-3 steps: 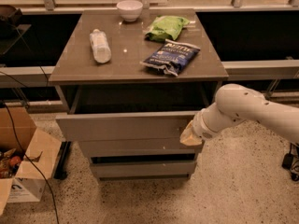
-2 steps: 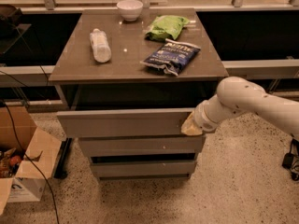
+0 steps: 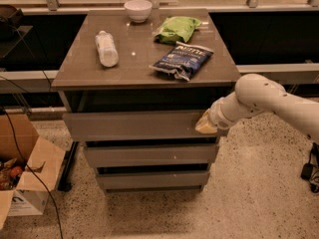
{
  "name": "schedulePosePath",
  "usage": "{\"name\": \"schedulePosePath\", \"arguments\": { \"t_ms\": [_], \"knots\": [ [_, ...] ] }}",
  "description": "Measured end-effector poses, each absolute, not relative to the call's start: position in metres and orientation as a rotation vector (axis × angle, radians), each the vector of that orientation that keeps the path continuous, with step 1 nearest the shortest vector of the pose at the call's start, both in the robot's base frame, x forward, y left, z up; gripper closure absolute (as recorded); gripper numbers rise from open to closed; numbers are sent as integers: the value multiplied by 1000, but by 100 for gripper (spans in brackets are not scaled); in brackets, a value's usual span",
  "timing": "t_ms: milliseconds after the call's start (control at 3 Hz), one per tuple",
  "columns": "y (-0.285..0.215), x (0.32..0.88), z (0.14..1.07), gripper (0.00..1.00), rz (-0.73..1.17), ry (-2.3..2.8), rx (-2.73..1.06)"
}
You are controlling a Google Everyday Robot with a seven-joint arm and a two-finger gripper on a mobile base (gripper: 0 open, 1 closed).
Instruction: Close top drawer
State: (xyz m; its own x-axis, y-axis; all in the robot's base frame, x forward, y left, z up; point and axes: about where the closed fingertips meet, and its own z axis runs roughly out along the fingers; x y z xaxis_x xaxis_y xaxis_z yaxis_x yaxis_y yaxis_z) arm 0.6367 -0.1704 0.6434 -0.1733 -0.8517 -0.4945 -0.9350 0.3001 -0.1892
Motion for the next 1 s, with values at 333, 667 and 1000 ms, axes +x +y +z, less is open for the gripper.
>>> {"name": "schedulePosePath", "arguments": {
  "t_ms": [333, 667, 1000],
  "knots": [
    [-170, 637, 643, 22, 213, 2060, -1585],
    [-170, 637, 643, 1, 213, 2060, -1585],
    [-170, 637, 643, 0, 213, 2060, -1585]
  ]
}}
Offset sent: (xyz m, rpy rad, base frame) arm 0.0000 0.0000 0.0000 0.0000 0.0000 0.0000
